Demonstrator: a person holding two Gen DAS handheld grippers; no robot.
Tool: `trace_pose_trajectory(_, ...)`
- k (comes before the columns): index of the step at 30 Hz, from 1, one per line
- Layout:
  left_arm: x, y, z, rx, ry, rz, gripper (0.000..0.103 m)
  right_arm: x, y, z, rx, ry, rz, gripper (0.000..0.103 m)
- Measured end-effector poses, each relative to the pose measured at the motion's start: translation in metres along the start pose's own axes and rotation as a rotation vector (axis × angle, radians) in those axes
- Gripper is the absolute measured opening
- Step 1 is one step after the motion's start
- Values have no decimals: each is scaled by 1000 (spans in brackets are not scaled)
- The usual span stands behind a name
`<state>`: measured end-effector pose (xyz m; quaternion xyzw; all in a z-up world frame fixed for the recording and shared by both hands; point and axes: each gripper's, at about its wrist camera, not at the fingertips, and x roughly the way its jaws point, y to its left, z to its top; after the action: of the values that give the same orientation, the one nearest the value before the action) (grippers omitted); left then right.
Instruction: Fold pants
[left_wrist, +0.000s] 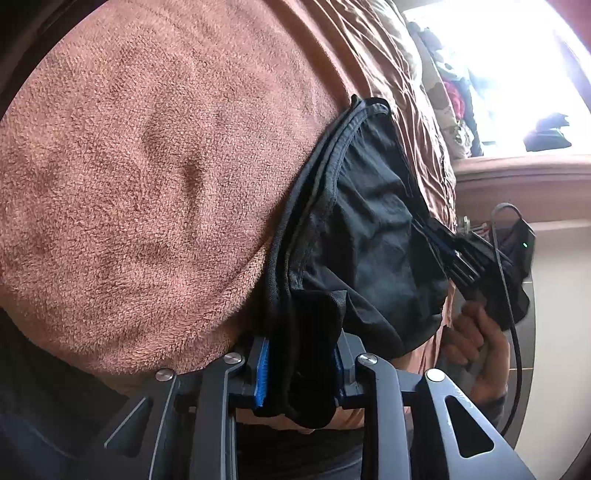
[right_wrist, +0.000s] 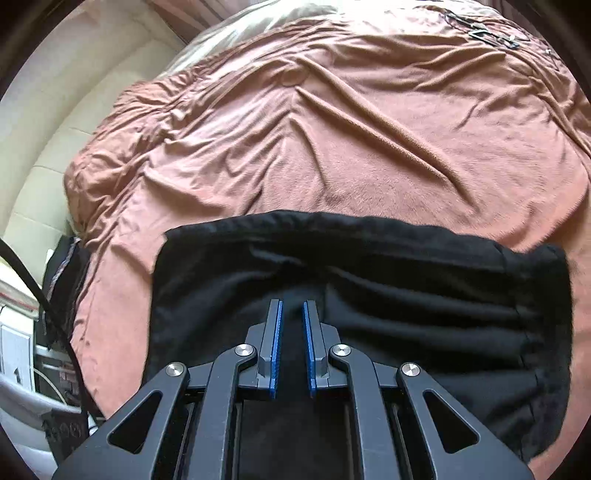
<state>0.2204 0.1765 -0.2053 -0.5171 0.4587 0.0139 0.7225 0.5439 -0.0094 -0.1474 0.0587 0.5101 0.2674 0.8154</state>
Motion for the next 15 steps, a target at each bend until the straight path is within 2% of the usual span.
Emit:
trace_pose_trajectory(8, -1, 3, -2, 10, -9, 0, 23, -33, -1, -40, -16, -20, 47, 7)
trace_pose_trajectory(15, -4, 0, -6, 31, -14, 3, 23, -41, -4, -83, -38, 8, 50, 7)
